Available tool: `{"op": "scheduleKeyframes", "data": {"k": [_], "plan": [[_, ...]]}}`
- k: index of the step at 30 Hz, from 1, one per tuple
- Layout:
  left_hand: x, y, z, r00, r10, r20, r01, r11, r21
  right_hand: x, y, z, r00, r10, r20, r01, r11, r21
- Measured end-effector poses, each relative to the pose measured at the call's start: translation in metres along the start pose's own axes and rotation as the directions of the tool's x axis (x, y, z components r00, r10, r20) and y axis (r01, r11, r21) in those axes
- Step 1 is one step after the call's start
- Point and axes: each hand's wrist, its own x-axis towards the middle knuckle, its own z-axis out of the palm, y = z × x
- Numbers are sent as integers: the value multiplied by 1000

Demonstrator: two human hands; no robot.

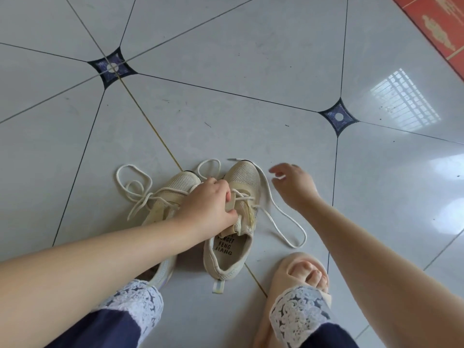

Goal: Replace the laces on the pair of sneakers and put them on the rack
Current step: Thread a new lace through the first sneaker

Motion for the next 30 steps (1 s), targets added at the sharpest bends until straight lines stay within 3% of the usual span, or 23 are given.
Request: {"op": "scheduleKeyframes", "data": {"k": [5,11,14,16,18,20,22,26,30], "plan": [[3,1,-3,999,-29,23,30,999,-37,32,-26,14,998,-57,-3,57,998,24],[5,-6,-7,998,-54,36,59,987,-147,37,-26,24,998,-46,-35,41,990,-138],[8,-11,-9,994,-86,60,97,970,-223,35,-24,24,998,-28,-61,20,992,-123],[9,-15,-10,993,-96,73,113,954,-276,31,-25,21,993,9,-121,-14,999,-43],[10,-17,-10,990,-111,89,135,931,-339,21,-24,13,980,99,-172,-64,978,198],[9,-20,-11,984,-145,101,175,886,-430,6,-26,3,973,171,-156,-66,851,521],[9,-21,-12,979,-170,111,203,842,-500,-11,-29,-6,982,146,-122,-24,731,681],[8,-21,-12,968,-207,139,249,756,-606,-40,-37,-9,1000,7,21,-21,662,749],[7,-21,-10,952,-246,184,302,650,-698,-61,-47,-3,980,-75,183,-81,691,718]]}}
